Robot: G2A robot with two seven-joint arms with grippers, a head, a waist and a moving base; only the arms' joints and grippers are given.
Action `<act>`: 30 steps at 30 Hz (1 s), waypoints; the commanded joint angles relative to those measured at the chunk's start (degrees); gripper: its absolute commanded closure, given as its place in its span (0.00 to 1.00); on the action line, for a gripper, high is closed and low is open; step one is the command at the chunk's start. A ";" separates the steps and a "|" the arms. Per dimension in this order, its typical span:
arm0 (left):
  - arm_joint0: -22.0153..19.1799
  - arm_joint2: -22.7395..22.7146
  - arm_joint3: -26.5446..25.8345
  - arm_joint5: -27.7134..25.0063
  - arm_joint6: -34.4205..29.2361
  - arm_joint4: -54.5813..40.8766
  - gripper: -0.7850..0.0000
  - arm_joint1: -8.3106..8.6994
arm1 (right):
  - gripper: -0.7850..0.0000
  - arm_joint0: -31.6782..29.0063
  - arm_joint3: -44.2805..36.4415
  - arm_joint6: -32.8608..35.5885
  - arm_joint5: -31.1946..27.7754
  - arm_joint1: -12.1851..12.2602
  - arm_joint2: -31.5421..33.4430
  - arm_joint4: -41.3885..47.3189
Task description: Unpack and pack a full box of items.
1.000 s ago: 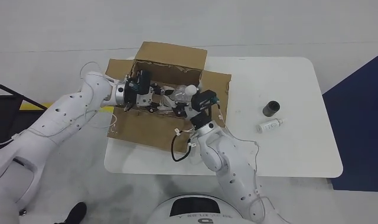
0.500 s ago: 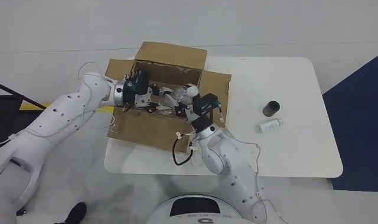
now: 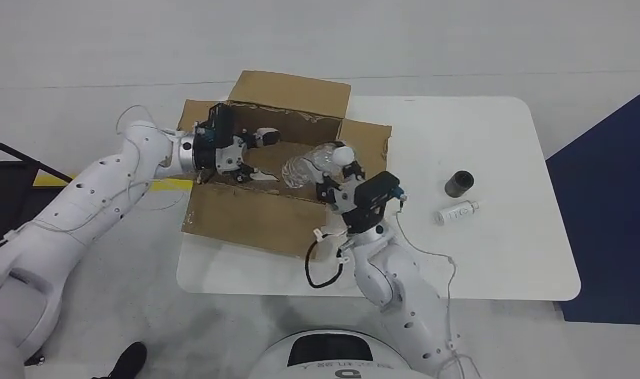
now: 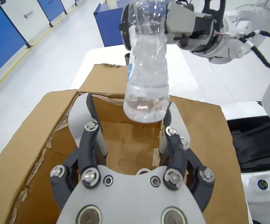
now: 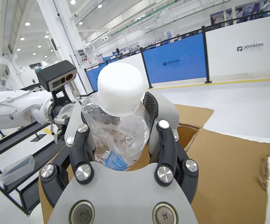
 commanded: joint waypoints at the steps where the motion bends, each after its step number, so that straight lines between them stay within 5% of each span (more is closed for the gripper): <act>1: 0.42 -1.02 0.41 0.00 0.17 -0.17 0.00 0.45 | 1.00 -1.98 -2.08 -1.98 1.18 0.28 1.58 0.34; 11: 3.59 -5.63 0.10 1.17 -1.31 -0.50 0.00 2.09 | 1.00 -17.66 -13.71 -19.79 15.70 0.97 12.04 5.04; 18: 5.09 -7.14 -0.13 1.25 -3.04 -2.15 0.00 2.33 | 1.00 -24.26 -17.84 -29.34 31.69 -0.10 15.80 13.41; 30: 5.09 -7.14 -0.13 1.25 -3.04 -2.15 0.00 2.33 | 1.00 -22.77 -16.00 -30.81 31.35 -0.19 14.16 10.19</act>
